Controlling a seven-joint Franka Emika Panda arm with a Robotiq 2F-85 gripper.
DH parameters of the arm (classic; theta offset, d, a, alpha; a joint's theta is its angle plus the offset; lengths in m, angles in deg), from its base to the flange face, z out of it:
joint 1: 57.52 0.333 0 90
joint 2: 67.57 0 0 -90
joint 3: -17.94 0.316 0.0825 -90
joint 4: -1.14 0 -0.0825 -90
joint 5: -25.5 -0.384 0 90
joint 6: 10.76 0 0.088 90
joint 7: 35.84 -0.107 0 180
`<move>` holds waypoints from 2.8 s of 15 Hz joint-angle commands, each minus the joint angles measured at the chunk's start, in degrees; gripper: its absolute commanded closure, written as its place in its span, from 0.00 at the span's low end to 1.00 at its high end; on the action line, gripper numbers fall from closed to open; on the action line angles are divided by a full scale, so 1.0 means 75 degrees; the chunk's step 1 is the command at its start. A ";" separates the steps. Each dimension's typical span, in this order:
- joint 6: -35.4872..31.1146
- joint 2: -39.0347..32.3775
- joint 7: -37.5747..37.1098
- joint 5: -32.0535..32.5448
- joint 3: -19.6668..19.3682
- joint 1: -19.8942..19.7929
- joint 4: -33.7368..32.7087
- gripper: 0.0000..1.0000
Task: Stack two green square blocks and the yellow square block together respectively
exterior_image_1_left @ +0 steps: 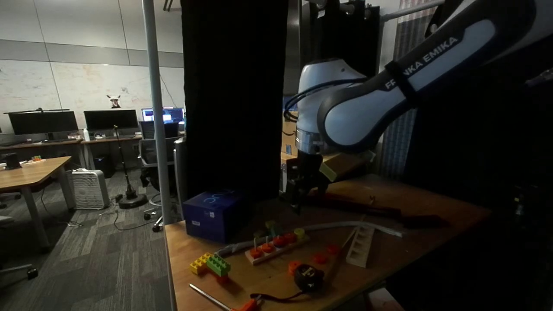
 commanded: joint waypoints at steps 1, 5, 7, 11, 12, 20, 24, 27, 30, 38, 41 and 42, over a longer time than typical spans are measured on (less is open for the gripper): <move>-0.1109 -0.0640 -0.0235 -0.0069 -0.0158 -0.0055 -0.0069 0.00; -0.2114 -0.1538 -0.0304 -0.0449 -0.0410 -0.0044 -0.0252 0.00; -0.2565 -0.1969 -0.0292 -0.0690 -0.0540 -0.0028 -0.0342 0.00; -0.3225 -0.2901 -0.0289 -0.1021 -0.0724 0.0043 -0.0835 0.00; -0.3325 -0.3071 -0.0294 -0.1089 -0.0759 0.0065 -0.0975 0.00; -0.3484 -0.4692 -0.0384 -0.1309 -0.1165 0.0228 -0.2440 0.00; -0.3401 -0.5332 -0.0374 -0.1412 -0.1381 0.0294 -0.3015 0.00; -0.3339 -0.5677 -0.0337 -0.1508 -0.1480 0.0319 -0.3360 0.00; -0.3232 -0.5858 -0.0353 -0.1572 -0.1545 0.0351 -0.3568 0.00; -0.2728 -0.5538 -0.0487 -0.1473 -0.1682 0.0602 -0.3435 0.00; -0.2317 -0.5394 -0.0553 -0.1460 -0.1704 0.0641 -0.3395 0.00; -0.2235 -0.5350 -0.0600 -0.1422 -0.1726 0.0663 -0.3375 0.00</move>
